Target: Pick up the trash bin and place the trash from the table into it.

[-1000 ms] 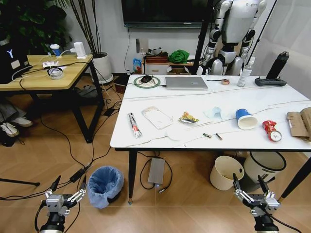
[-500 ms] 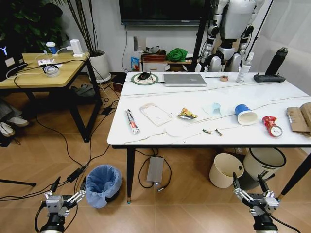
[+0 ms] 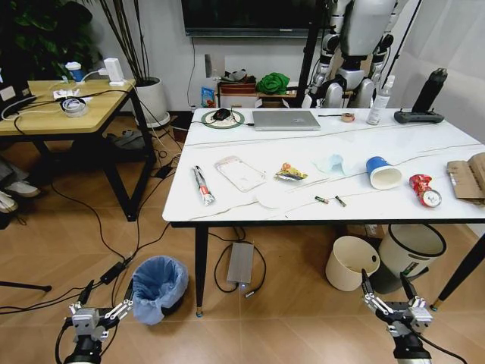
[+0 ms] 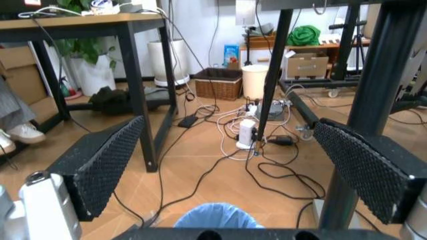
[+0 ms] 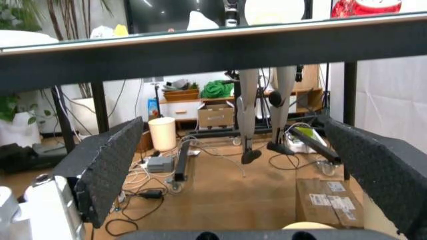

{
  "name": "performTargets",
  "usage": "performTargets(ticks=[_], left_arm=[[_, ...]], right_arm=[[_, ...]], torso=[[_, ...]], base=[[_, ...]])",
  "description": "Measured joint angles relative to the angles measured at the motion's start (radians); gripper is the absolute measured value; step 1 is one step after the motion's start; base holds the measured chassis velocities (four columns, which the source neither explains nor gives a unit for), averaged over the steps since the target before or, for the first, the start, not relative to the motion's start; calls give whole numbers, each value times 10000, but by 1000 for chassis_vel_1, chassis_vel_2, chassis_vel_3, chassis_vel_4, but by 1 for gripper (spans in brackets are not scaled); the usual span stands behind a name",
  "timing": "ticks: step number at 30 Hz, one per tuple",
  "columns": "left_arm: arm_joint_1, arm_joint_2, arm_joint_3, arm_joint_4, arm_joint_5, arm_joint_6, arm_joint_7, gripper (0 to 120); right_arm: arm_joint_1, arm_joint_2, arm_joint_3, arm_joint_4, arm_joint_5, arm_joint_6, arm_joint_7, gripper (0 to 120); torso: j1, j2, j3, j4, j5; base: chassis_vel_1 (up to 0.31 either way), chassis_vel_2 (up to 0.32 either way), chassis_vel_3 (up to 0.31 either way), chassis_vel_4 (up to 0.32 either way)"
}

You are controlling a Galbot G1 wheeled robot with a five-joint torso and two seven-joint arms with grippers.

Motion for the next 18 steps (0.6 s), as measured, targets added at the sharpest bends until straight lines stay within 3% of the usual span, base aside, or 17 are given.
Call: performTargets(ticks=[18], left_arm=[[51,-163,-39,92,-25,-38,-52,100]], right_arm=[[67,-31,-140,-109,-93,26,-24,100]], torso=[[-331,-783,-454,0,0]], base=[[0,0,0,0]])
